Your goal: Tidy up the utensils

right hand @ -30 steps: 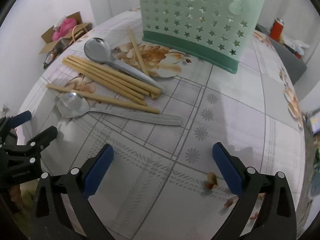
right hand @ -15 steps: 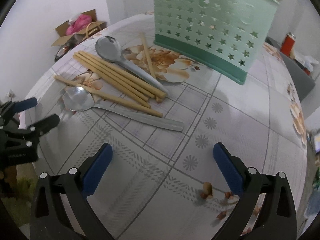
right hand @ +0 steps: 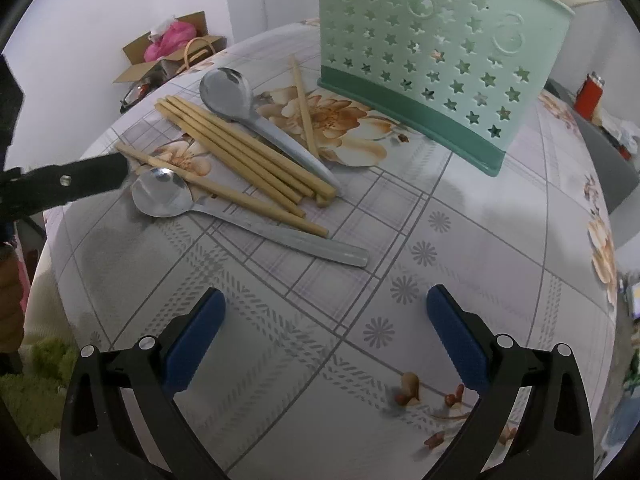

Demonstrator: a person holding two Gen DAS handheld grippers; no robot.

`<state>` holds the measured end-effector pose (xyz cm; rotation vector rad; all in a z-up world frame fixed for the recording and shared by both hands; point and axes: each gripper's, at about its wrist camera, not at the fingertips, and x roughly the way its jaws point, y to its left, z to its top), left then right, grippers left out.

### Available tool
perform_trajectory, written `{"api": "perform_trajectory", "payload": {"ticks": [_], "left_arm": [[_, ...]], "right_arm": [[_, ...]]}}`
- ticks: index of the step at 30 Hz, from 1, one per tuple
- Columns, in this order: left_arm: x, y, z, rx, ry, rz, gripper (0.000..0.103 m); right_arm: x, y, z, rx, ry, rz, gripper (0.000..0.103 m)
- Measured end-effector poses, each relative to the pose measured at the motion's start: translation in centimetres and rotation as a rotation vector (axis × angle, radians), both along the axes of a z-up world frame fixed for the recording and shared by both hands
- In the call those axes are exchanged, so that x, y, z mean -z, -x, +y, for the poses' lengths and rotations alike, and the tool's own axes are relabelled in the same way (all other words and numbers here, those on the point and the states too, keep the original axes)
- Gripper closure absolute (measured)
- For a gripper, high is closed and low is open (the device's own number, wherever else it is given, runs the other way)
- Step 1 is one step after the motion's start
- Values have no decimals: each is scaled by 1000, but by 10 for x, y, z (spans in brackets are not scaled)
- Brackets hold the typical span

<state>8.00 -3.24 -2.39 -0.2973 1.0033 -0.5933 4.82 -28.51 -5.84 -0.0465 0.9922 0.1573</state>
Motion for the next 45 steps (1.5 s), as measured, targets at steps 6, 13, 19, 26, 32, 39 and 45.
{"api": "perform_trajectory", "payload": {"ticks": [6,13,19,26,32,39,45], "left_arm": [[16,-9,-7,19,-11,49,82],[17,-14,-9,18,-27,47,92],[18,-18,-11,23,-47,34,97],[15,-4,5,36,-78,19,97],[11,8,31,-3,-97,-11,97],[14,11,56,-49,-82,-9,97],[15,13,60,-35,-67,-11,97]], "right_arm": [[0,1,0,9,-2,-2,7],[-2,-1,-3,30,-29,-2,8],[-19,-1,-17,44,-77,-5,29],[-72,-6,-17,15,-141,-144,36],[-92,-55,30,-91,-154,-190,50],[-67,-112,88,-166,-141,-124,61],[-49,-131,114,-180,-53,-107,65]]}}
